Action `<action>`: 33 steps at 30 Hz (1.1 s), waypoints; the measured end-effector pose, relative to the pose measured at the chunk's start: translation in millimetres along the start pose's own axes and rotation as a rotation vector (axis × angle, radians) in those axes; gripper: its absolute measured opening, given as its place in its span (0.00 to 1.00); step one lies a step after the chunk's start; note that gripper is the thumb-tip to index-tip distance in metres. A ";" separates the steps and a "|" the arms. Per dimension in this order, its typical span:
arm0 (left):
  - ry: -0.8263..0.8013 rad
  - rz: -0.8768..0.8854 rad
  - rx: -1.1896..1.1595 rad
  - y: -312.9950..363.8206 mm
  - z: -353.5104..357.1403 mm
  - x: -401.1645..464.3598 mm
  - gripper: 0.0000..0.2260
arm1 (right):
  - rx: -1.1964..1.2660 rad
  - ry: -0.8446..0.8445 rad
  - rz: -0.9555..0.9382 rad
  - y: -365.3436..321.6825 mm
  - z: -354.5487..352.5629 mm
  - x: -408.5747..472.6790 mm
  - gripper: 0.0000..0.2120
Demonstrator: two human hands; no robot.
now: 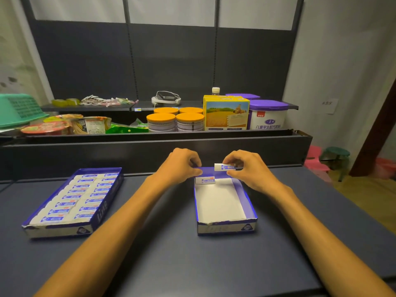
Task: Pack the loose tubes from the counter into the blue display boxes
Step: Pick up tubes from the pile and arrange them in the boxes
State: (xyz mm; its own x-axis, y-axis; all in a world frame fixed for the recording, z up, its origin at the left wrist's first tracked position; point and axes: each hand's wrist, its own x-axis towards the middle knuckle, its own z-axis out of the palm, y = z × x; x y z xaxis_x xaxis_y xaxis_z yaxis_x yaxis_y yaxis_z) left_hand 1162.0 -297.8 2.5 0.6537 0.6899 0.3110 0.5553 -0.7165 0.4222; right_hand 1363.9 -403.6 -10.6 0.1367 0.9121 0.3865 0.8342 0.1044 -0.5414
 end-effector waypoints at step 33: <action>-0.089 0.045 0.214 -9.9 -12.3 -42.1 0.20 | -0.258 -0.264 -0.067 -32.8 35.2 10.5 0.10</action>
State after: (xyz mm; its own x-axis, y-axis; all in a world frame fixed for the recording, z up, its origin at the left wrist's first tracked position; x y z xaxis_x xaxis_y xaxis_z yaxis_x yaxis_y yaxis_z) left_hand 1122.6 -318.5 -4.3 0.7179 0.6514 0.2457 0.6144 -0.7588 0.2163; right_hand 1319.2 -383.5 -15.0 -0.0372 0.9810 0.1901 0.9485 0.0946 -0.3023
